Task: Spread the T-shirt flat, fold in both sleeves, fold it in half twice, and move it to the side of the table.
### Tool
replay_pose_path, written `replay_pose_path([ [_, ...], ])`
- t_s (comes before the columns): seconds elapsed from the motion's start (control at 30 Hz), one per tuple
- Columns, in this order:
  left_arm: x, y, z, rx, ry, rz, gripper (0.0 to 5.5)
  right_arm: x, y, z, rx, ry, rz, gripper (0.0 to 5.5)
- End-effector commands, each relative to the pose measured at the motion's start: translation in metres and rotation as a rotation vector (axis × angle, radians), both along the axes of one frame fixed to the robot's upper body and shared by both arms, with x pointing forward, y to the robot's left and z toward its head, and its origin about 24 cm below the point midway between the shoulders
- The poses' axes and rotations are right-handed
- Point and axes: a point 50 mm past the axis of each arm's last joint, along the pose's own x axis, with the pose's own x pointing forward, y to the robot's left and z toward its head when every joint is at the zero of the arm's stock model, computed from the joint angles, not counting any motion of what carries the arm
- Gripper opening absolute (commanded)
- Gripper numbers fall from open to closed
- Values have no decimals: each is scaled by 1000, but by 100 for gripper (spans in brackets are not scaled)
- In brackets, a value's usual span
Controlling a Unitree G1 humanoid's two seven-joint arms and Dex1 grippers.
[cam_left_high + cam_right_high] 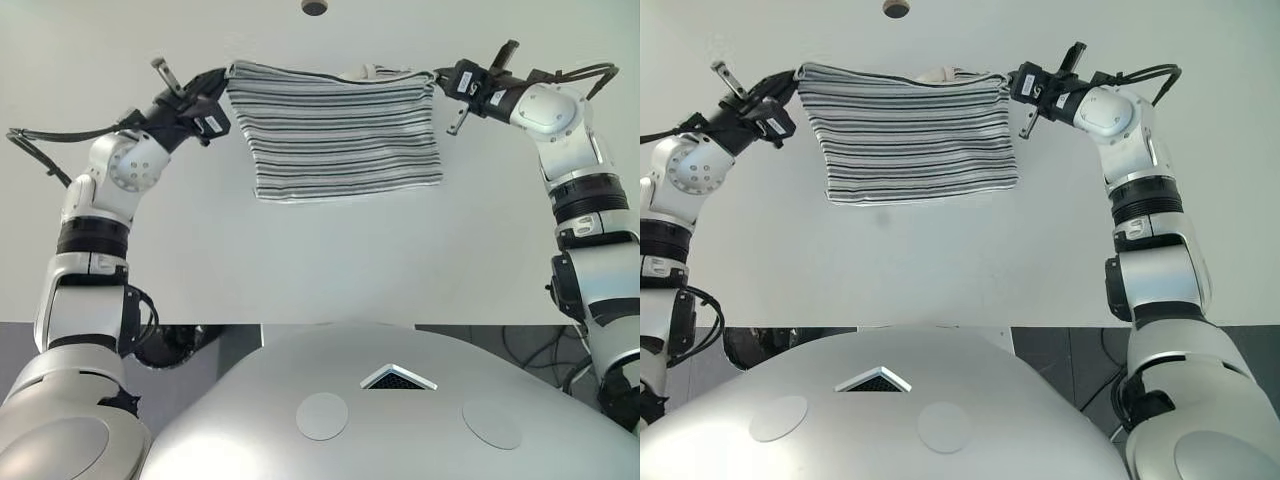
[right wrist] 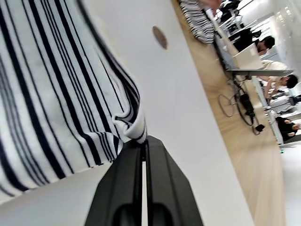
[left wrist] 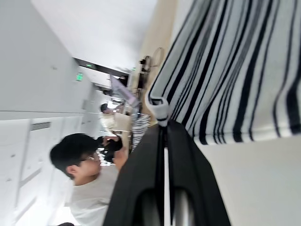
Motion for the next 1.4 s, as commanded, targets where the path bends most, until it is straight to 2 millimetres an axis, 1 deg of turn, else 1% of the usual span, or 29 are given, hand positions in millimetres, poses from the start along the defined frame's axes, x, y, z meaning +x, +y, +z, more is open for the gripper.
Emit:
replay_pose_path([
  [0.03, 5, -3, -9, 65, 4, -18, 0, 8, 5, 6, 16, -22, -7, 2],
  [0.13, 11, -2, -9, 79, -15, -8, 0, 13, 8, 9, 16, -30, -12, 2],
  [0.2, 13, -3, -14, 97, -6, -5, 0, 17, 11, 7, 3, -20, -14, 2],
  [0.23, 13, -4, -18, 109, 6, -8, 26, 18, 13, 4, -12, -10, -15, 0],
  [0.27, 12, -6, -24, 127, 30, -15, 32, 19, 15, 0, -30, 2, -16, 0],
  [0.3, 11, -7, -28, 136, 45, -17, 52, 20, 16, -3, -36, 16, -25, 29],
  [0.37, 12, -7, -37, 156, 68, -3, 83, 23, 19, -6, -29, 43, -60, 64],
  [0.4, 13, -6, -39, 162, 70, 16, 89, 25, 20, -7, -29, 45, -80, 70],
  [0.5, 16, -3, -47, 171, 74, 79, 152, 29, 23, -12, -21, 17, -139, 136],
  [0.57, 16, -4, -51, 172, 72, 101, 184, 28, 25, -17, 6, 26, -155, 137],
  [0.63, 18, -2, -50, 132, 65, 144, 219, 27, 25, -21, 57, 48, -187, 137],
  [0.73, 26, 4, -39, -25, 34, 256, 219, 28, 18, -22, 181, 67, -301, 137],
  [0.77, 27, 4, -34, -74, 11, 271, 219, 29, 17, -20, 210, 55, -323, 137],
  [0.8, 30, 3, -25, -141, -42, 270, 219, 30, 18, -16, 250, 35, -325, 137],
  [0.83, 31, 2, -16, -202, -90, 265, 219, 31, 20, -13, 286, 20, -315, 137],
  [0.93, 29, -3, 24, -423, -333, 190, 219, 31, 38, 0, 365, -34, -208, 137],
  [0.97, 25, -4, 32, -466, -394, 165, 219, 31, 43, 3, 387, -46, -184, 137],
  [1.03, 16, -12, 40, -509, -463, 108, 219, 28, 51, 6, 404, -57, -135, 137],
  [1.1, 6, -22, 39, -521, -483, 57, 219, 21, 61, -3, 339, -20, -47, 137],
  [1.17, -1, -30, 37, -536, -484, 37, 219, 14, 67, -17, 228, 30, 25, 137],
  [1.27, -11, -37, 41, -563, -497, 17, 219, 11, 69, -31, 92, 80, 64, 137],
  [1.3, -14, -39, 45, -577, -507, 9, 219, 11, 67, -34, 41, 93, 65, 137],
  [1.4, -20, -48, 52, -588, -516, -21, 219, 9, 45, -49, -156, 142, 44, 137],
])
